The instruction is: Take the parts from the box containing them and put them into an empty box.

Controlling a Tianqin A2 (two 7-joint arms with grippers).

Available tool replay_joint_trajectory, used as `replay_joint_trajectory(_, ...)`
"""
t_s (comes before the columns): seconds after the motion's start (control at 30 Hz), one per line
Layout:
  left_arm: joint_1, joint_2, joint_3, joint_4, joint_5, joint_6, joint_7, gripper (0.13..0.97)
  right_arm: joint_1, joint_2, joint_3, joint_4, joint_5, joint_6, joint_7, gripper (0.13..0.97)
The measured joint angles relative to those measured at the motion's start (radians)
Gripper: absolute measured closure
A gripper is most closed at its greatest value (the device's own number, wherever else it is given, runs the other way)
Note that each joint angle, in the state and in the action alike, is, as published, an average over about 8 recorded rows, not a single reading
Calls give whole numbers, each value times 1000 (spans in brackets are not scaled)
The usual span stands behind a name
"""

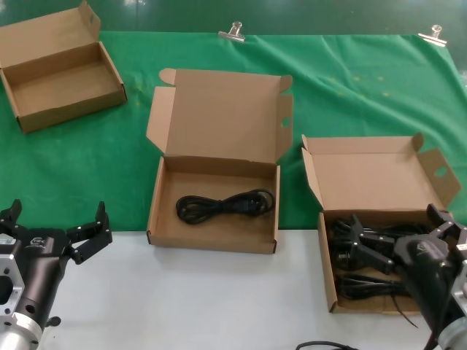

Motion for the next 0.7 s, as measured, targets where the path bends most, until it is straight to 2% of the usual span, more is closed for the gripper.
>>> replay_joint_trajectory(0.7, 0, 0, 0, 0, 0, 0, 0, 132, 0, 0, 0, 0, 0, 0, 0, 129)
